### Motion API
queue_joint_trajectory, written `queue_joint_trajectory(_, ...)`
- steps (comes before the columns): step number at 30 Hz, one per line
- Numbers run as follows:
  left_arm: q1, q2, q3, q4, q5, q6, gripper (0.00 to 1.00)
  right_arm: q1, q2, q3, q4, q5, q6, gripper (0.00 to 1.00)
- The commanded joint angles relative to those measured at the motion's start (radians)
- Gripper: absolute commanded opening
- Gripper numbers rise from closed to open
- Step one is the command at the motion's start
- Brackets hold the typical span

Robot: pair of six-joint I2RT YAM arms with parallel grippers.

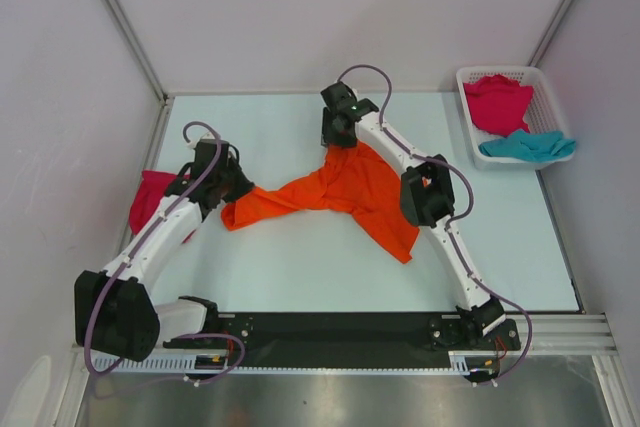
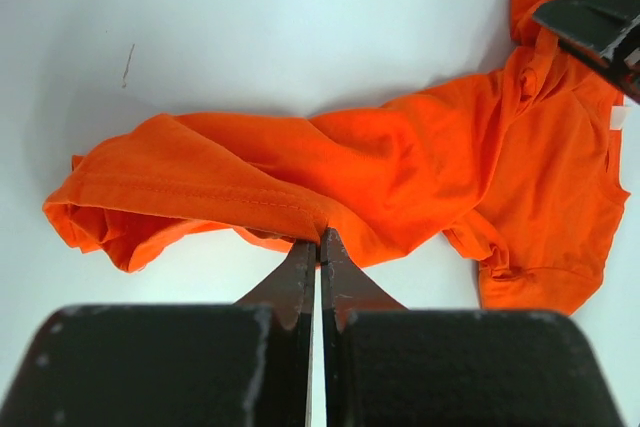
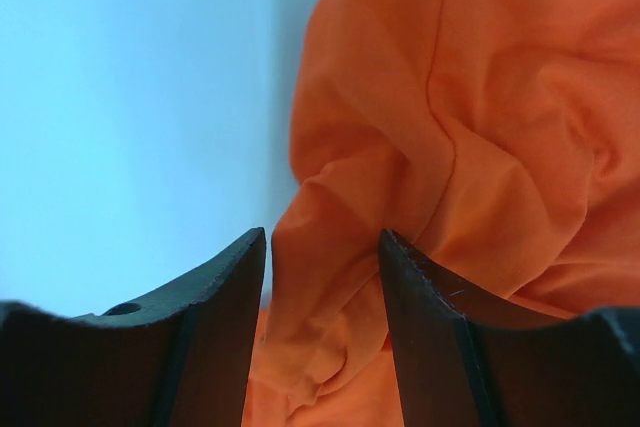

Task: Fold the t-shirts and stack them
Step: Flatten out the tshirt

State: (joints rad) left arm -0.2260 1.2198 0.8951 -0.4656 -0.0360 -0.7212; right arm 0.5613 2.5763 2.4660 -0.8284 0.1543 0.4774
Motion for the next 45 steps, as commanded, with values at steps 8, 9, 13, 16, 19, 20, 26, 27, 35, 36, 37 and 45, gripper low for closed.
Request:
queue_joint_trajectory(8, 0.007, -0.013, -0.005, 0.036, 0.027, 0.022, 0.00, -0.012, -0.021, -0.032, 0.011, -0.025, -0.011, 0.00)
queue_joint_trajectory(9, 0.007, -0.013, -0.008, 0.036, 0.027, 0.022, 0.00, -0.011, -0.030, -0.056, 0.014, -0.012, -0.017, 0.00)
queue_joint_trajectory(13, 0.007, -0.017, -0.019, 0.041, 0.027, 0.020, 0.00, 0.014, -0.131, -0.131, 0.025, 0.068, -0.039, 0.00)
queue_joint_trajectory(16, 0.008, -0.035, -0.022, 0.035, 0.027, 0.022, 0.00, 0.037, -0.232, -0.205, 0.022, 0.143, -0.056, 0.00)
queue_joint_trajectory(19, 0.019, -0.077, -0.010, 0.015, 0.027, 0.028, 0.00, 0.058, -0.388, -0.316, 0.032, 0.221, -0.063, 0.00)
queue_joint_trajectory(20, 0.023, -0.089, -0.004, -0.005, 0.027, 0.032, 0.00, 0.072, -0.431, -0.353, 0.041, 0.252, -0.062, 0.00)
queue_joint_trajectory(26, 0.053, -0.210, 0.076, -0.119, 0.027, 0.069, 0.00, 0.127, -0.752, -0.521, 0.060, 0.399, -0.062, 0.00)
queue_joint_trajectory(27, 0.054, -0.229, 0.096, -0.133, 0.022, 0.071, 0.00, 0.141, -0.781, -0.532, 0.055, 0.416, -0.065, 0.00)
queue_joint_trajectory(35, 0.065, -0.377, 0.229, -0.295, 0.025, 0.080, 0.01, 0.242, -1.048, -0.642, 0.008, 0.629, -0.019, 0.00)
queue_joint_trajectory(36, 0.063, -0.388, 0.266, -0.312, 0.024, 0.077, 0.01, 0.252, -1.105, -0.662, -0.001, 0.648, -0.011, 0.00)
queue_joint_trajectory(37, 0.065, -0.405, 0.287, -0.327, 0.022, 0.077, 0.01, 0.271, -1.130, -0.671, -0.006, 0.668, -0.003, 0.00)
queue_joint_trajectory(45, 0.065, -0.442, 0.490, -0.438, 0.054, 0.055, 0.02, 0.420, -1.297, -0.661, -0.086, 0.896, 0.043, 0.00)
